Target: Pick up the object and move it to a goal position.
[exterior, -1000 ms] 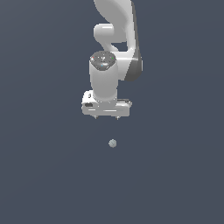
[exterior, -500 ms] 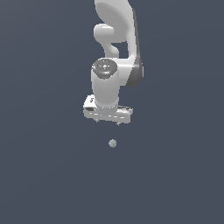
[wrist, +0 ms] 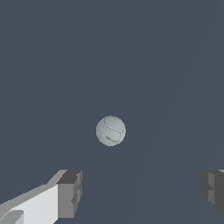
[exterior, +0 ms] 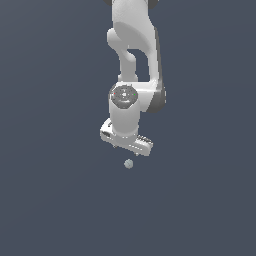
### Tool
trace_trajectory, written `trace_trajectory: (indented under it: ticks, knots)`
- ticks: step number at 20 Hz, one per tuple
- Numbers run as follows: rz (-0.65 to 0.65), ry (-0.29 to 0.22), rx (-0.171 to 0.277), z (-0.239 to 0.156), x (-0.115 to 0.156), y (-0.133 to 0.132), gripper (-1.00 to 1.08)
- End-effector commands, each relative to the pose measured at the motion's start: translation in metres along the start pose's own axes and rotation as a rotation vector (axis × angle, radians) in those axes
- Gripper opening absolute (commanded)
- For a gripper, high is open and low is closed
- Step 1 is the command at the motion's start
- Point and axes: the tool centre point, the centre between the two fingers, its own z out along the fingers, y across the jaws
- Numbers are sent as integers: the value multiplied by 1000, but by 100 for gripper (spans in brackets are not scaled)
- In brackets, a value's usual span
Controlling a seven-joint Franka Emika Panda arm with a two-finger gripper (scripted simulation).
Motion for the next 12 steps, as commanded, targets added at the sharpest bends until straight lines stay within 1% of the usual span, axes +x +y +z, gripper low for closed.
trace_trajectory:
  ticks: [1,6,12]
  knots:
    - [63,4,2,10,5,-5,100]
    - [159,11,5,27,12,-14,100]
    - [231,16,7,40,17,-19,100]
